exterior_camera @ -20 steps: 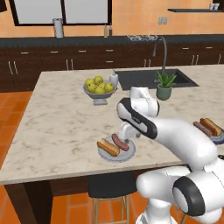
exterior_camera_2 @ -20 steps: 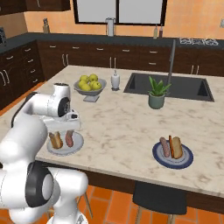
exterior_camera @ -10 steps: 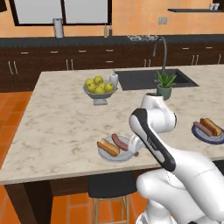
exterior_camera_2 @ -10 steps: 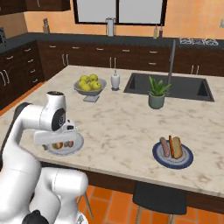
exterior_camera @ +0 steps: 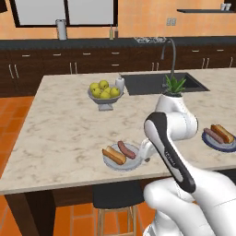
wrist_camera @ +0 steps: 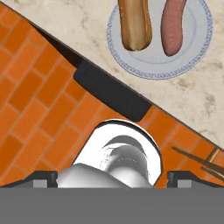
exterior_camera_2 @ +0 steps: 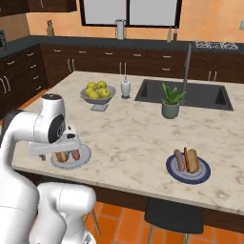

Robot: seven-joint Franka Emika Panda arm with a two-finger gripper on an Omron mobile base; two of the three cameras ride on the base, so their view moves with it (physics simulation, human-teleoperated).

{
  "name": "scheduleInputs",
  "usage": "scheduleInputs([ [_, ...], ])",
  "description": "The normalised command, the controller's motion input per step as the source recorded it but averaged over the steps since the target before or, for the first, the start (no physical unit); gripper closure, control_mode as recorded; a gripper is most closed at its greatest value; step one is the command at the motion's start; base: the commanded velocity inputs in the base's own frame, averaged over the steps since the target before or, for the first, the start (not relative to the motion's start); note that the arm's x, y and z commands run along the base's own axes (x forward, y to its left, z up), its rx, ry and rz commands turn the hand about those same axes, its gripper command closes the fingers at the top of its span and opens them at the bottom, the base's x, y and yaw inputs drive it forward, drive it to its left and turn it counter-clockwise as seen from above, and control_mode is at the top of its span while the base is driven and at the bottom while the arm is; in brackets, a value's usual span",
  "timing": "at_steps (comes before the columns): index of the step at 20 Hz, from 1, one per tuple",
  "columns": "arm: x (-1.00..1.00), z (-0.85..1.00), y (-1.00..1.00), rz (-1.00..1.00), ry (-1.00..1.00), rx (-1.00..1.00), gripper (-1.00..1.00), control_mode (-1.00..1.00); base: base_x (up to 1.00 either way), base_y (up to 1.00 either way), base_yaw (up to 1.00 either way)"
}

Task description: Place one bun and one sausage from the bowl on each plate.

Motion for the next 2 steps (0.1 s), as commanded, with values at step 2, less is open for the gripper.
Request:
scheduleInputs([
  [2,-0.52,0.72,-0.10,-0.13,0.00,0.00,-1.00,-1.00,0.00,0.00,0.00],
])
